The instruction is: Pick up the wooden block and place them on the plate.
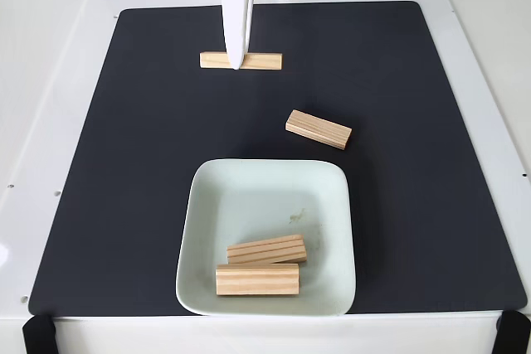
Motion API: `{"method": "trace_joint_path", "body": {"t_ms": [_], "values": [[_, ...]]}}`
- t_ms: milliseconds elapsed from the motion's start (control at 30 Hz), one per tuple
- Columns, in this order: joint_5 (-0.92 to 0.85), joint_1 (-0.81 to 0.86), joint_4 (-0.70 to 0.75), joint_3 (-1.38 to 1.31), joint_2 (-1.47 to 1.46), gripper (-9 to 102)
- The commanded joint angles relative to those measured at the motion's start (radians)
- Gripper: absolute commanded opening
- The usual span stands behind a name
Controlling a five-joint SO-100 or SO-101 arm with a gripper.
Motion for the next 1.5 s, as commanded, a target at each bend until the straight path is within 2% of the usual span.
{"method": "trace_joint_path", "body": {"t_ms": [0,333,500,767,1033,1300,1367,1467], "values": [[0.029,-0.025,-0.008,-0.267,-0.179,0],[0.015,-0.028,-0.008,-0.876,-0.746,0],[0.015,-0.046,-0.008,-1.052,-0.914,0],[0.015,-0.077,-0.003,-1.065,-0.946,0],[0.014,-0.104,0.121,-1.065,-0.931,0],[0.02,-0.087,0.121,-1.066,-0.928,0],[0.026,-0.074,0.124,-1.066,-0.923,3],[0.029,-0.061,0.149,-1.063,-0.894,19]]}}
